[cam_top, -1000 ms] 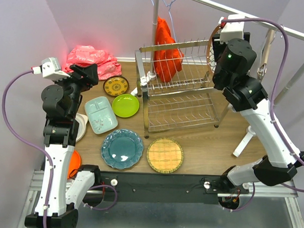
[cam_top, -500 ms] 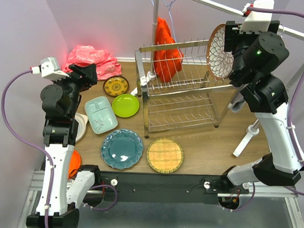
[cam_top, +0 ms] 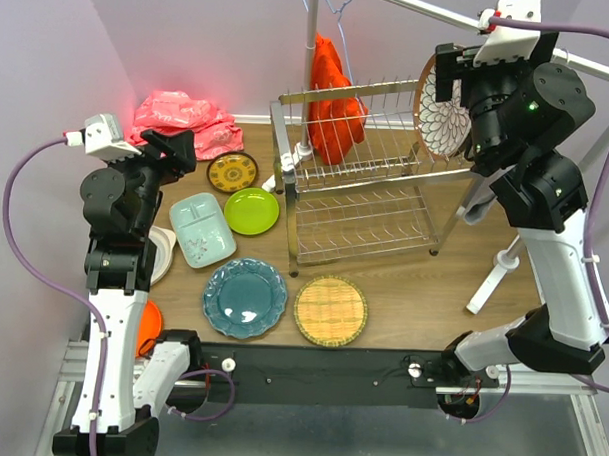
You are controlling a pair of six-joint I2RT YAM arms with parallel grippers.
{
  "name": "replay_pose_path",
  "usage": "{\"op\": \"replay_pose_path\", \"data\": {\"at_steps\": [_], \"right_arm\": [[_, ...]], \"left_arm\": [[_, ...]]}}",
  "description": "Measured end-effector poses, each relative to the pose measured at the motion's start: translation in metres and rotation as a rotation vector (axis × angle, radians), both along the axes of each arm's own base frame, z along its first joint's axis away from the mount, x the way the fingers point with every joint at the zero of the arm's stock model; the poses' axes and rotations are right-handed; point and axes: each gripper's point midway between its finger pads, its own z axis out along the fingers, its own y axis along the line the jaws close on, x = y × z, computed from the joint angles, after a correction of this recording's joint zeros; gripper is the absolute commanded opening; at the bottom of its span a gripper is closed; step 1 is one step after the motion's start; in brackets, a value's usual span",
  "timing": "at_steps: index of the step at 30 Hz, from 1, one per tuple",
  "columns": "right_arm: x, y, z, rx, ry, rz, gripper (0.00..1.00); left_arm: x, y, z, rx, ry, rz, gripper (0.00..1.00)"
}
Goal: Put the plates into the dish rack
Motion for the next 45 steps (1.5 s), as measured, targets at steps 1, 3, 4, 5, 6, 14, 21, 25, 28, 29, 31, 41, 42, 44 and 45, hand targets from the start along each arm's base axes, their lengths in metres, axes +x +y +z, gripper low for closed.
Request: {"op": "replay_pose_path", "data": {"at_steps": [1, 3, 4, 5, 6, 14, 21, 25, 28, 29, 31, 41, 42, 44, 45], "right_arm": [[0.000, 0.002, 0.000, -0.006, -0.001, 0.014, 0.98], [0.000, 0.007, 0.001, -0.013, -0.006, 0.042, 0.98], [0.000, 0.009, 0.002, -0.016, -0.008, 0.055, 0.98], [-0.001, 0.013, 0.003, -0.020, -0.012, 0.079, 0.98], [-0.001, 0.014, 0.004, -0.022, -0.015, 0.091, 0.98], [-0.003, 0.038, 0.001, -0.039, -0.023, 0.229, 0.97], [-0.005, 0.067, -0.004, -0.033, -0.022, 0.376, 0.97], [-0.007, 0.083, -0.005, -0.010, -0.019, 0.458, 0.97], [-0.010, 0.099, -0.007, 0.000, -0.015, 0.543, 0.97], [-0.012, 0.104, -0.007, 0.004, -0.013, 0.571, 0.98], [-0.017, 0.115, -0.009, 0.006, -0.009, 0.636, 0.98], [-0.038, 0.157, -0.025, 0.059, 0.054, 0.891, 0.99], [-0.039, 0.160, -0.026, 0.065, 0.061, 0.904, 0.99], [-0.041, 0.164, -0.030, 0.075, 0.076, 0.928, 0.99], [-0.042, 0.165, -0.030, 0.079, 0.080, 0.935, 0.99]], "left_arm": [[0.000, 0.000, 0.000, 0.004, 0.001, -0.001, 0.81], [-0.001, -0.001, 0.000, 0.011, 0.005, -0.007, 0.81], [-0.002, -0.001, 0.001, 0.013, 0.004, -0.009, 0.81], [-0.002, -0.002, 0.003, 0.016, 0.001, -0.012, 0.81], [-0.003, -0.002, 0.004, 0.018, 0.000, -0.014, 0.81], [-0.006, -0.002, -0.003, 0.037, 0.034, -0.015, 0.81], [-0.014, -0.002, -0.009, 0.048, 0.059, -0.016, 0.81], [-0.019, -0.003, -0.012, 0.050, 0.061, -0.020, 0.81], [-0.022, -0.003, -0.019, 0.050, 0.076, -0.023, 0.81], [-0.023, -0.003, -0.022, 0.049, 0.083, -0.024, 0.81], [-0.023, -0.003, -0.028, 0.049, 0.099, -0.025, 0.81], [-0.018, -0.003, -0.054, 0.059, 0.162, -0.029, 0.81], [-0.017, -0.004, -0.058, 0.059, 0.170, -0.031, 0.81], [-0.013, -0.005, -0.068, 0.059, 0.196, -0.038, 0.81], [-0.011, -0.005, -0.072, 0.059, 0.206, -0.042, 0.81]]}}
